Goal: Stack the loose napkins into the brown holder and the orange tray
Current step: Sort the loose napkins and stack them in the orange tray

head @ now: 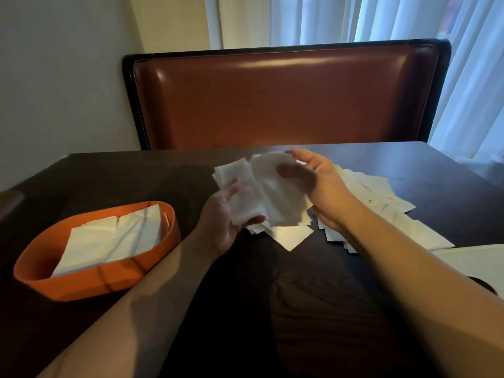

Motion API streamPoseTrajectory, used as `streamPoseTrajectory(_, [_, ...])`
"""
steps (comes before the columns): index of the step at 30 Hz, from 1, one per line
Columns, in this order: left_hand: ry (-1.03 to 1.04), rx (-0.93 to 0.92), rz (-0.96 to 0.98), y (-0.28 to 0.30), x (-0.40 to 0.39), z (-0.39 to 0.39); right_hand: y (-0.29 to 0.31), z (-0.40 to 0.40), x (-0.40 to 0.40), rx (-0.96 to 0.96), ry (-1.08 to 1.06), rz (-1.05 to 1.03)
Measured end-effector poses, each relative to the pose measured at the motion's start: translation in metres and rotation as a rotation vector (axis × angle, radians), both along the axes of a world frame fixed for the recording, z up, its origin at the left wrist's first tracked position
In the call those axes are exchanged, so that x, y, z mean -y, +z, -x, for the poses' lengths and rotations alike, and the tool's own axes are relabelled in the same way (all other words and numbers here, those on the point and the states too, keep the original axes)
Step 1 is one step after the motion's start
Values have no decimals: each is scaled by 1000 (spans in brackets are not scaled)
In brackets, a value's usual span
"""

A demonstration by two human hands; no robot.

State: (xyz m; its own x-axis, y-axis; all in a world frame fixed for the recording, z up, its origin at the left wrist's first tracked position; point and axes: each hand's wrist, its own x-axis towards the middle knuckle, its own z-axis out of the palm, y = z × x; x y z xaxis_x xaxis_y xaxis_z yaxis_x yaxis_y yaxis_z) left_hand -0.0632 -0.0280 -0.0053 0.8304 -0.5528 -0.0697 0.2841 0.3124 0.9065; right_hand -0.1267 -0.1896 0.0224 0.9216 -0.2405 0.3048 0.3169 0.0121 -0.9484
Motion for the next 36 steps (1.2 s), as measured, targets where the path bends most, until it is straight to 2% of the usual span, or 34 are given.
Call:
streamPoseTrajectory(5, [-175, -35, -82, 1, 1, 11, -18, -13, -11, 1, -218, 157])
streamPoseTrajectory(8, [-242, -90, 23, -3, 4, 10, -26, -18, -17, -1, -252, 64])
streamPoseTrajectory(13, [-346, -99, 72, -5, 4, 7, -29, -23, -20, 61, -410, 407])
streamPoseTrajectory(19, [-370, -39, -18, -5, 7, 9, -23, -19, -19, 112, -465, 570])
streamPoseTrajectory(24, [-294, -107, -60, -6, 4, 8, -22, -16, -17, 191, -549, 463])
streamPoseTrajectory(26, [-276, -103, -52, -5, 3, 9, -20, -14, -17, 229, -585, 499])
streamPoseTrajectory(28, [-259, -85, -41, -5, 3, 8, -16, -12, -15, 225, -523, 414])
streamPoseTrajectory(31, [-221, -52, -33, -5, 4, 6, -8, -7, -12, 119, -343, 188])
streamPoseTrajectory(34, [-239, -17, 2, -5, 5, 6, -10, -8, -13, 14, -277, 135])
streamPoseTrajectory(36, [-260, -9, 15, -5, 5, 8, -16, -11, -13, 24, -310, 204])
